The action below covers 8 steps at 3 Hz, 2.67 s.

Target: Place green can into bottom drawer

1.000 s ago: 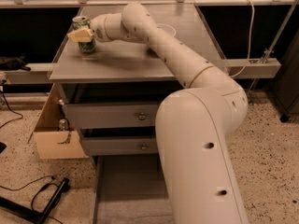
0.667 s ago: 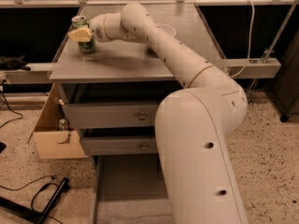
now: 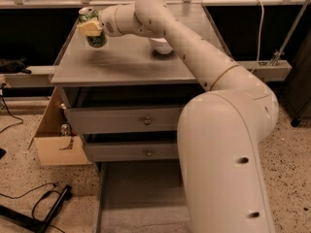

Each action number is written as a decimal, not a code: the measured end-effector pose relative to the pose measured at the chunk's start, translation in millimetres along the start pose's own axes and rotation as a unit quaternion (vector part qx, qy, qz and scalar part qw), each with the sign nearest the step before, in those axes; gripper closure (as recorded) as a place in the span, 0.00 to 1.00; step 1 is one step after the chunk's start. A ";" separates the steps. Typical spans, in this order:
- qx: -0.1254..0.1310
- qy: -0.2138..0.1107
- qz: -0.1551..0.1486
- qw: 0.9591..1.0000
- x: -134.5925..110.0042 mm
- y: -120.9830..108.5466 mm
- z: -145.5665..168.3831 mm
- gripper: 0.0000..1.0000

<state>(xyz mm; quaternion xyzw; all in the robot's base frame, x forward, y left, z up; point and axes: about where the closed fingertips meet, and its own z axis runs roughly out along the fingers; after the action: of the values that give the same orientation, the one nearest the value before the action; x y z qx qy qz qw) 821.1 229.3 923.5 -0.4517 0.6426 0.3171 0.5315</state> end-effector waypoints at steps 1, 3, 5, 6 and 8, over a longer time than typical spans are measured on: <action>0.013 -0.036 -0.021 0.999 -40.8 16.9 -53.6 1.00; 0.008 -0.083 -0.032 0.996 -61.7 114.4 -153.5 1.00; 0.027 -0.093 0.059 0.994 48.9 181.6 -179.9 1.00; 0.062 -0.098 0.118 0.986 130.3 203.5 -193.3 1.00; 0.060 -0.104 0.149 0.982 157.3 230.2 -202.6 1.00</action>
Offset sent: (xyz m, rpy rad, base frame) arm -0.2108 -0.1323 0.0237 0.0809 -0.0514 -0.0136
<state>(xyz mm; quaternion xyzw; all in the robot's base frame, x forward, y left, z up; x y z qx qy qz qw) 525.3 101.1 801.6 -0.2827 0.6621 0.3985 0.5682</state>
